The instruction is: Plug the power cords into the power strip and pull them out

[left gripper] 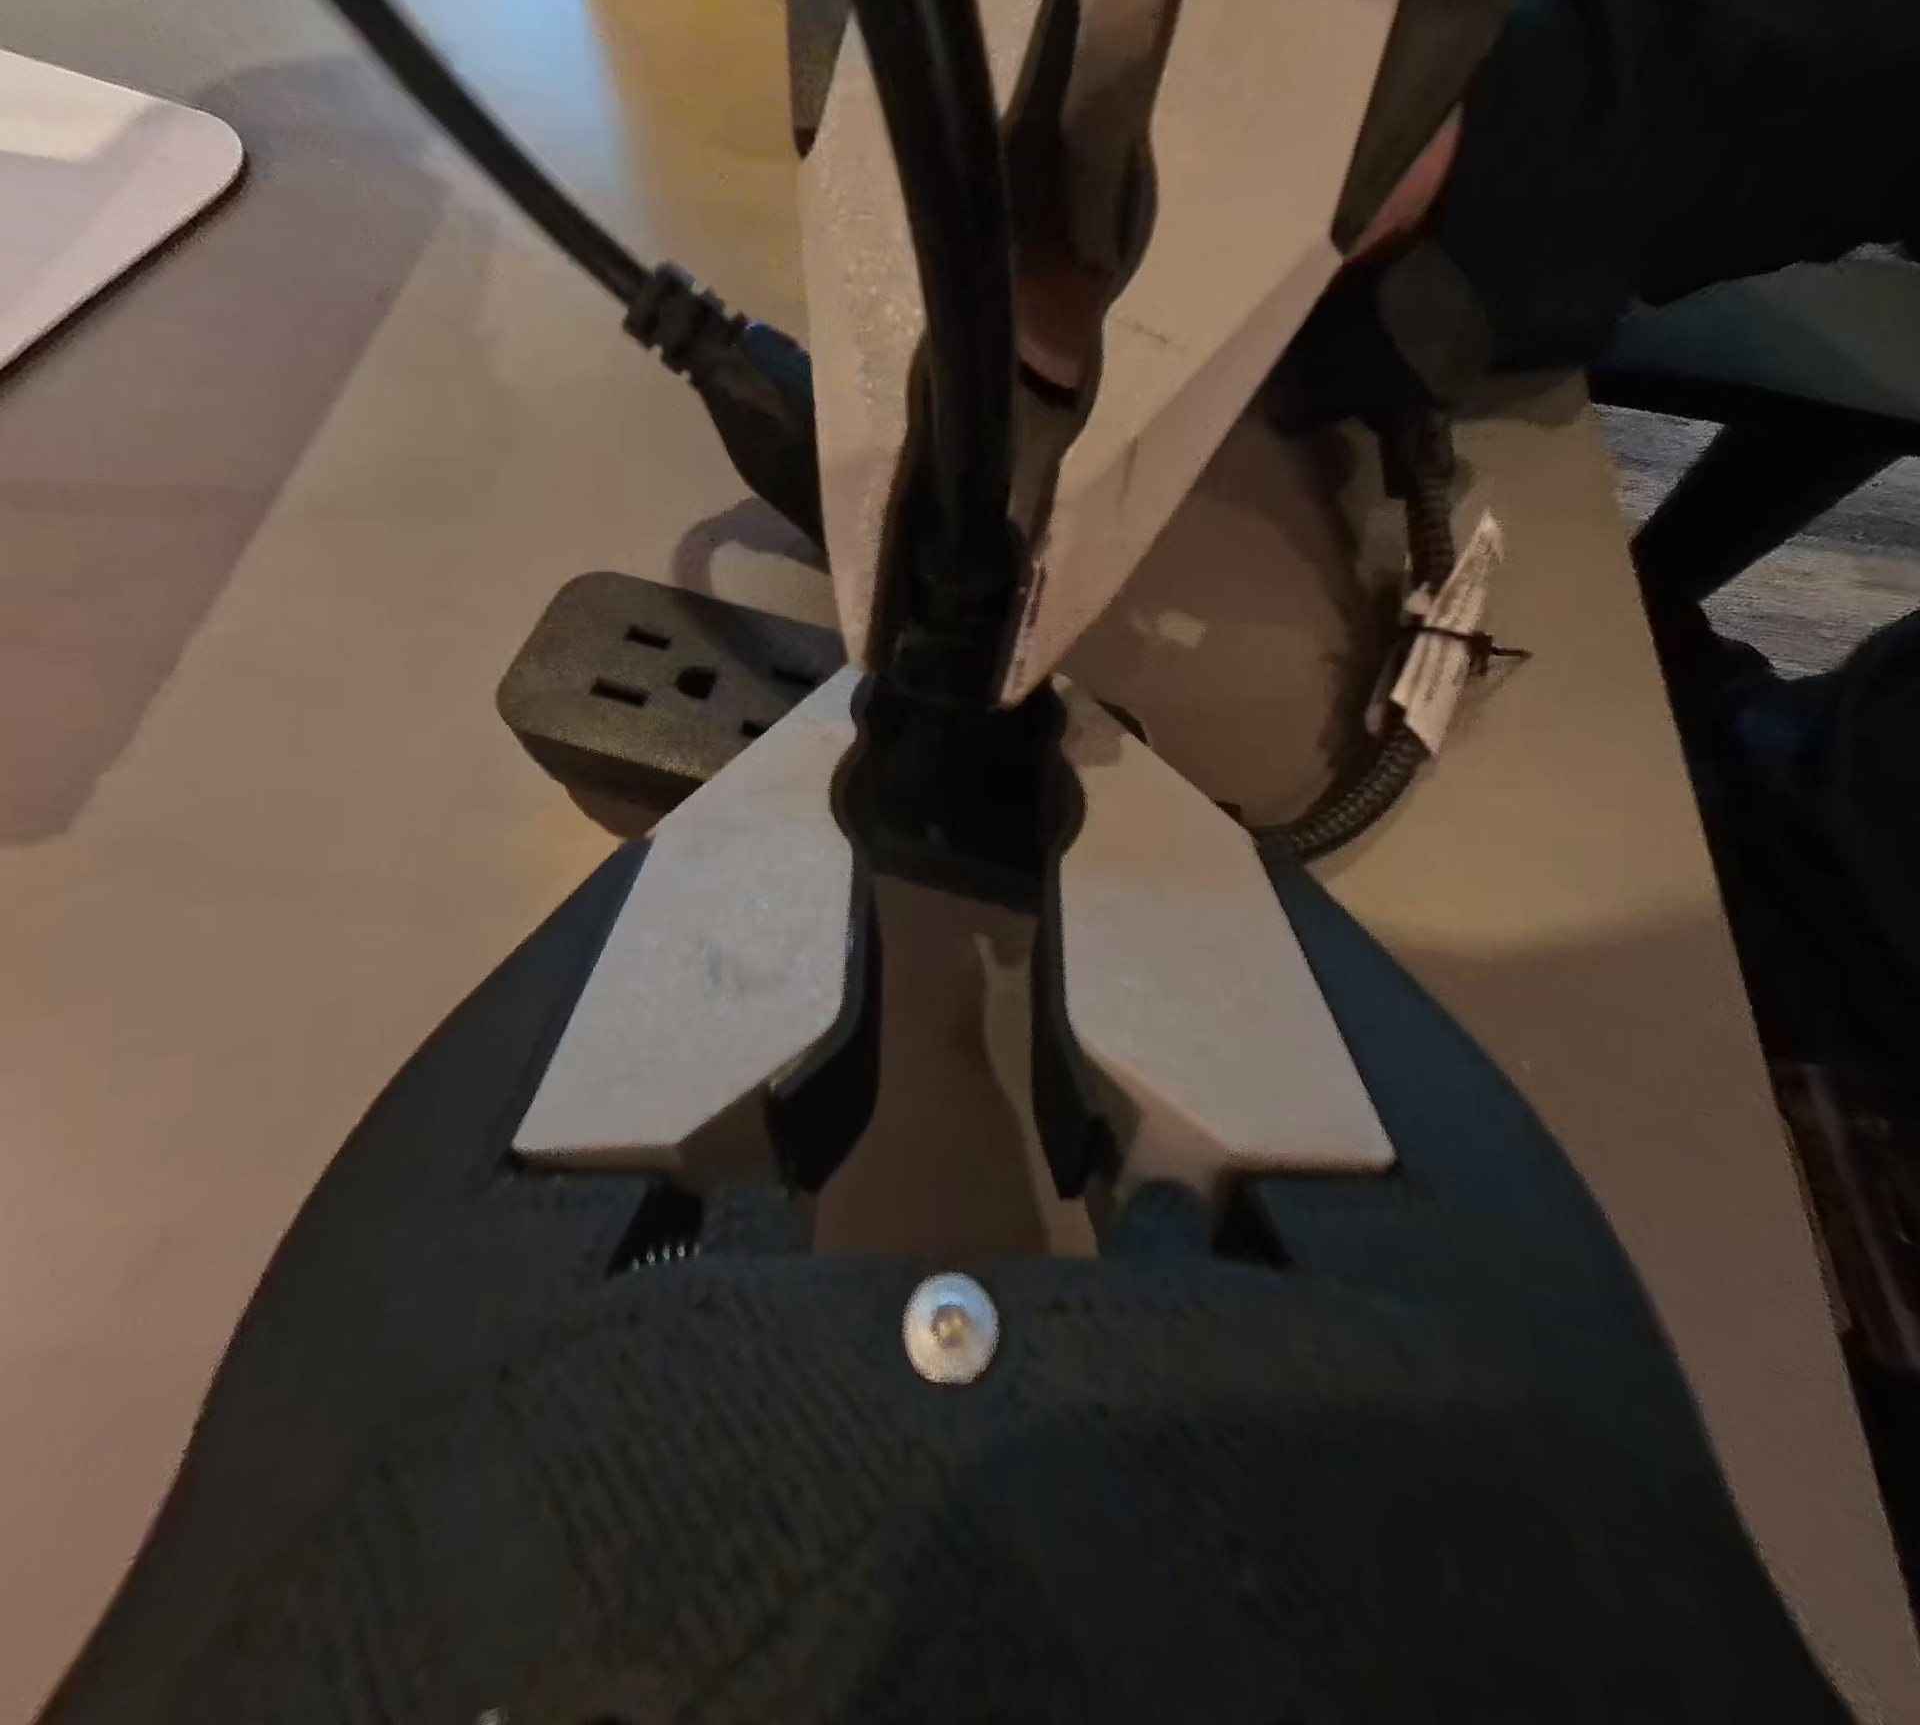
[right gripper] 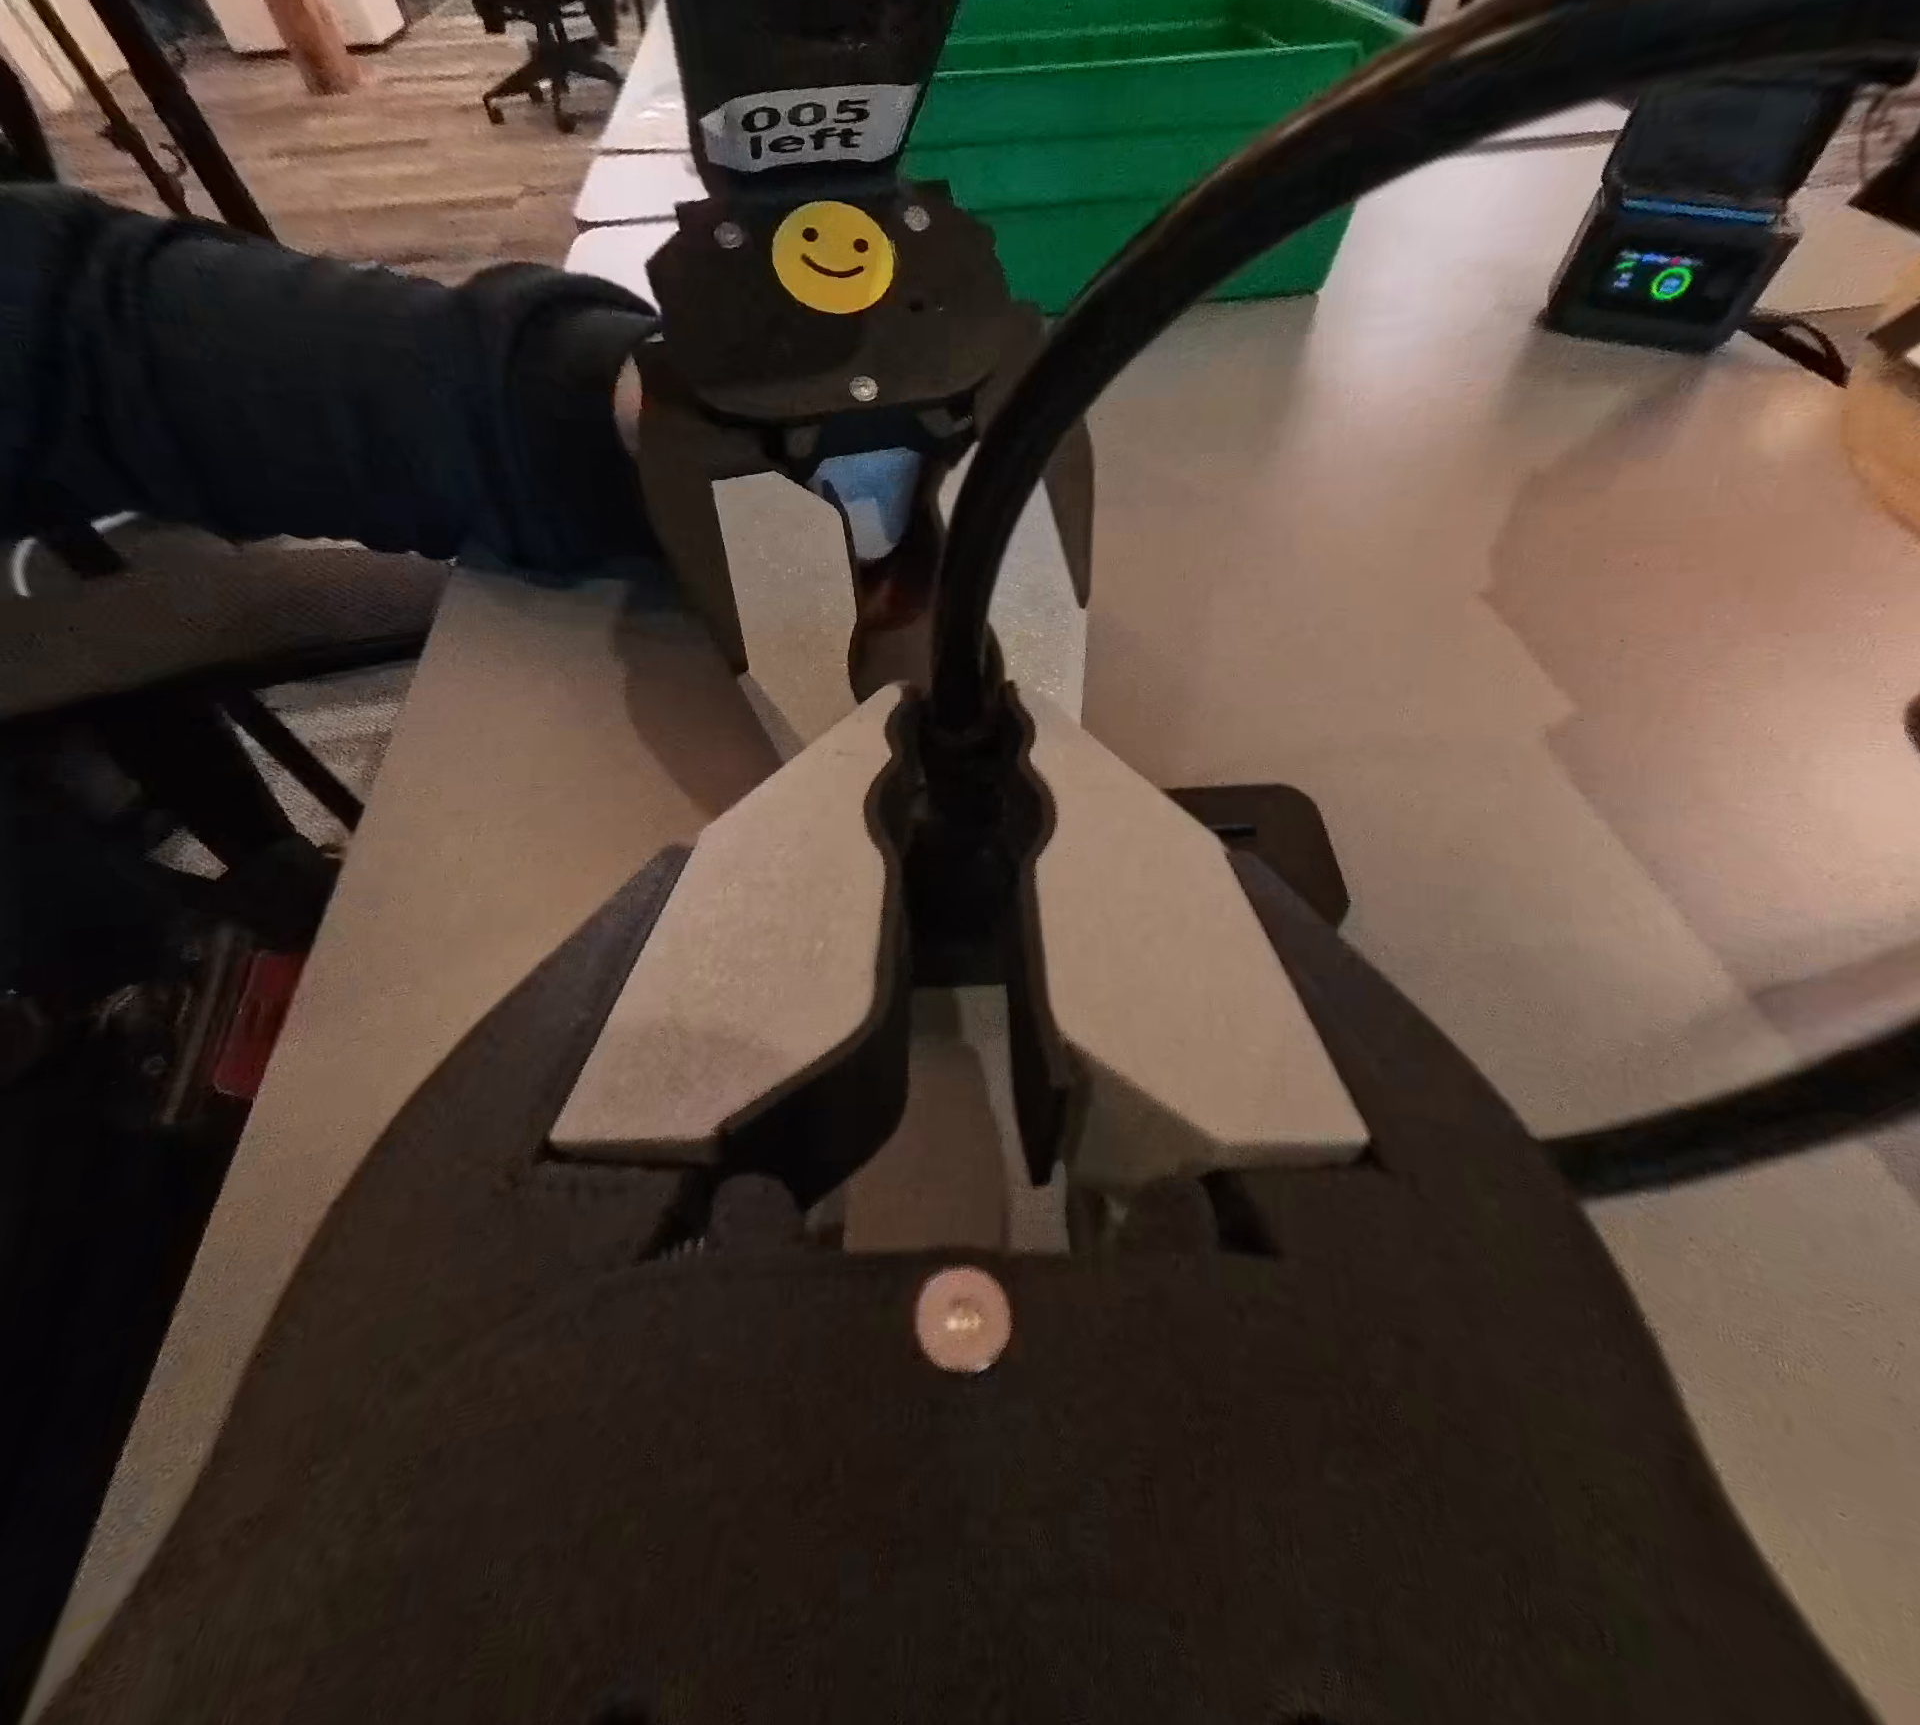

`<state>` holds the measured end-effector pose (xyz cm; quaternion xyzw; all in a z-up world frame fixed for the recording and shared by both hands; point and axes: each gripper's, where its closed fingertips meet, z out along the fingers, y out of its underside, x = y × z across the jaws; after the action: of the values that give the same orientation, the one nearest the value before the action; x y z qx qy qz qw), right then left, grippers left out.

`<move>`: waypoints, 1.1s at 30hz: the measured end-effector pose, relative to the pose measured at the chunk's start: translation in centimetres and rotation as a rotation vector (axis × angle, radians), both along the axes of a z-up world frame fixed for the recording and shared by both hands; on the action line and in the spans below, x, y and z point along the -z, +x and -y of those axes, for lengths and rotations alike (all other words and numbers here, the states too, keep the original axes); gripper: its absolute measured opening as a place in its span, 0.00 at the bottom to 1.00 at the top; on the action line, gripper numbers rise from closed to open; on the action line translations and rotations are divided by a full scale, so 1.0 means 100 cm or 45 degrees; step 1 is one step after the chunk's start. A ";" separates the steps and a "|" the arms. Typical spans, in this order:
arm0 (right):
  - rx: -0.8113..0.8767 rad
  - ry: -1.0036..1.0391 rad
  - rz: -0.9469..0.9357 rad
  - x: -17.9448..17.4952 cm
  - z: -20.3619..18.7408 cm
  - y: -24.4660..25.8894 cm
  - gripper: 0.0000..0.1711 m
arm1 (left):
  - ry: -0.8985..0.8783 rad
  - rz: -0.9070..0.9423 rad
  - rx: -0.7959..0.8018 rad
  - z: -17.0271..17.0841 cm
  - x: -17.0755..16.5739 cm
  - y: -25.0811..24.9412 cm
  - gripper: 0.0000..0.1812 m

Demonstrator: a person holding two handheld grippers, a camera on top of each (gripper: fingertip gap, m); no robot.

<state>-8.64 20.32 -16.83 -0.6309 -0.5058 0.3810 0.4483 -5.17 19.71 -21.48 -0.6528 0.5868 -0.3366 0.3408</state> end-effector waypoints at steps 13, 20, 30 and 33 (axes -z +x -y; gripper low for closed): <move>0.010 -0.082 -0.099 -0.004 -0.010 0.005 0.07 | -0.065 0.042 0.090 0.014 -0.007 -0.013 0.36; -0.008 -0.176 -0.214 -0.013 -0.008 0.009 0.07 | -0.094 -0.013 0.006 0.001 0.000 -0.026 0.41; -0.032 -0.199 -0.193 -0.010 -0.007 0.005 0.07 | -0.153 0.136 0.041 0.003 -0.018 -0.021 0.37; -0.075 -0.216 -0.216 -0.013 -0.001 0.000 0.07 | -0.166 0.113 0.017 0.000 -0.015 -0.013 0.31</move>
<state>-8.69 20.40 -15.57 -0.6168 -0.4506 0.4873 0.4231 -6.47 19.73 -20.01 -0.6540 0.5524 -0.4050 0.3211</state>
